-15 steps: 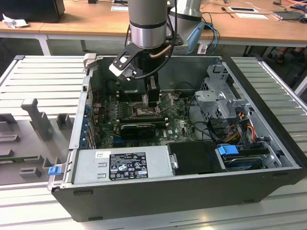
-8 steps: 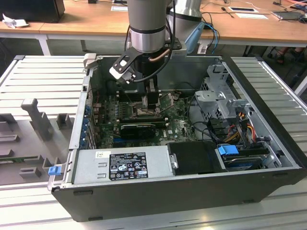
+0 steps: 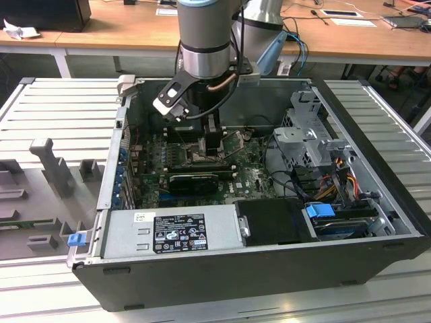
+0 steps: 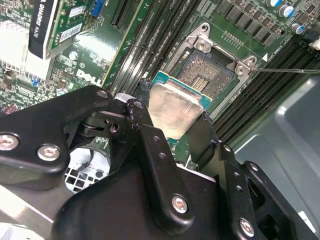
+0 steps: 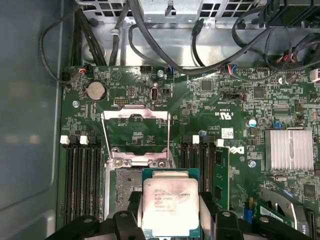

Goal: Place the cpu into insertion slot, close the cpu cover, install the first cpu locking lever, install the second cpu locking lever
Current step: 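Place the cpu into insertion slot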

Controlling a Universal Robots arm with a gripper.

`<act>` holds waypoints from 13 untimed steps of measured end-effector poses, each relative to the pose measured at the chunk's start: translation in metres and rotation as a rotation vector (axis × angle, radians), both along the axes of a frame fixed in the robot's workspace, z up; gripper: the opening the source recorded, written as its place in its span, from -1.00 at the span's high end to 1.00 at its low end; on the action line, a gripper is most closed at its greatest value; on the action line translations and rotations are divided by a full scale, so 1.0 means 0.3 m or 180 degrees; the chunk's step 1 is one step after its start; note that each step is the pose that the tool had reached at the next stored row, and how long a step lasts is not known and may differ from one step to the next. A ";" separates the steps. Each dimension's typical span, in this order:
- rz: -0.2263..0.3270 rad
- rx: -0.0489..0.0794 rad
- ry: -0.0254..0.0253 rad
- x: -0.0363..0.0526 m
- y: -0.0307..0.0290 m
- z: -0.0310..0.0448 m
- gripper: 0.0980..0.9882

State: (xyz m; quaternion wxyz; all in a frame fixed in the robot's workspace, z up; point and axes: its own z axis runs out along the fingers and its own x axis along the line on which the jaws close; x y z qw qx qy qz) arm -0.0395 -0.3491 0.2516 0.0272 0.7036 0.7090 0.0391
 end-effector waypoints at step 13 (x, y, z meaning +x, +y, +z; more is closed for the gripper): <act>0.0000 0.0003 0.0000 -0.012 0.052 -0.050 0.00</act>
